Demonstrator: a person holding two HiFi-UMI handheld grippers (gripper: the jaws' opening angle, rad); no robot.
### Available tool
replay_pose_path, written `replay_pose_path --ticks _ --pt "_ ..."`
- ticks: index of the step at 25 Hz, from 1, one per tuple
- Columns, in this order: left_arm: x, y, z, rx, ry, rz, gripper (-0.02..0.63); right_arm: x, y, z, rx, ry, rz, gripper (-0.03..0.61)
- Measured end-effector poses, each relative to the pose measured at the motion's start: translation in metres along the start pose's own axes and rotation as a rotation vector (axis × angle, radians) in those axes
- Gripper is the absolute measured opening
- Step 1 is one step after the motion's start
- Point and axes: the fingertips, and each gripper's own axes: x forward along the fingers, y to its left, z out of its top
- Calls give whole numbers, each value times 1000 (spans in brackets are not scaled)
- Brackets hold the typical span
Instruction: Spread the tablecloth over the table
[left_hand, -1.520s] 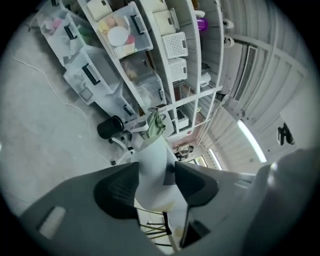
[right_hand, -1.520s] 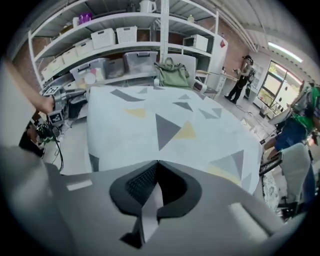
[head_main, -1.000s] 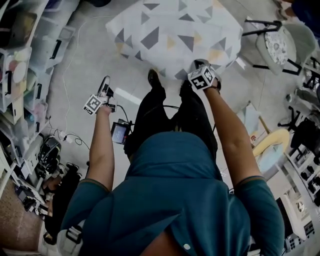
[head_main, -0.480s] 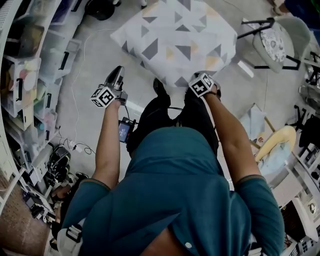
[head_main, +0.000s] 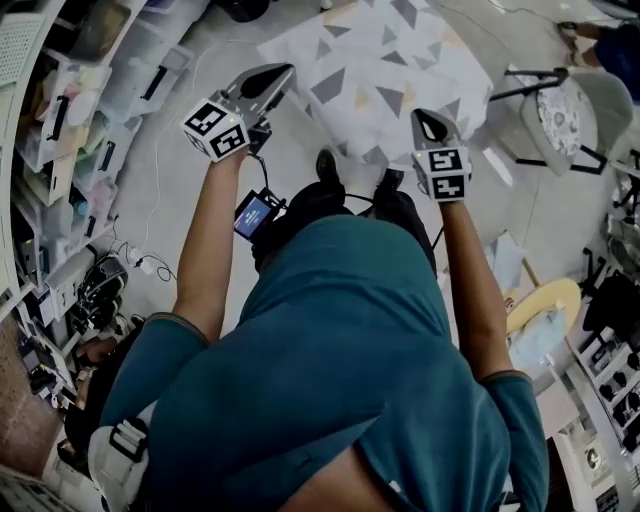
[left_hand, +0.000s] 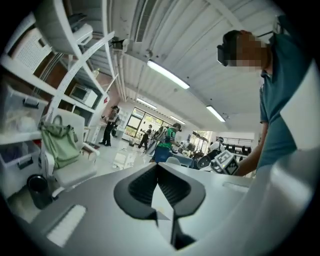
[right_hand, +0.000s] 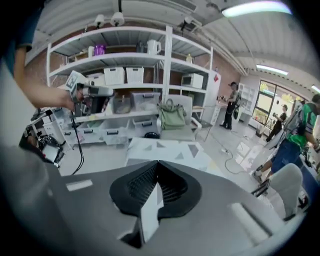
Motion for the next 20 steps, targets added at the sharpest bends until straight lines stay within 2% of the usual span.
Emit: replay_pose_path --ticks 5,11,20 --pt "8 -33 71 166 -43 -5 -3 -61 6 104 -31 -220 18 9" --pt "2 -70 139 283 -92 19 -3 -136 20 190 -57 -398 40 9" --pt "-8 -123 205 357 -169 -8 -3 -213 26 251 -143 -545 -24 8"
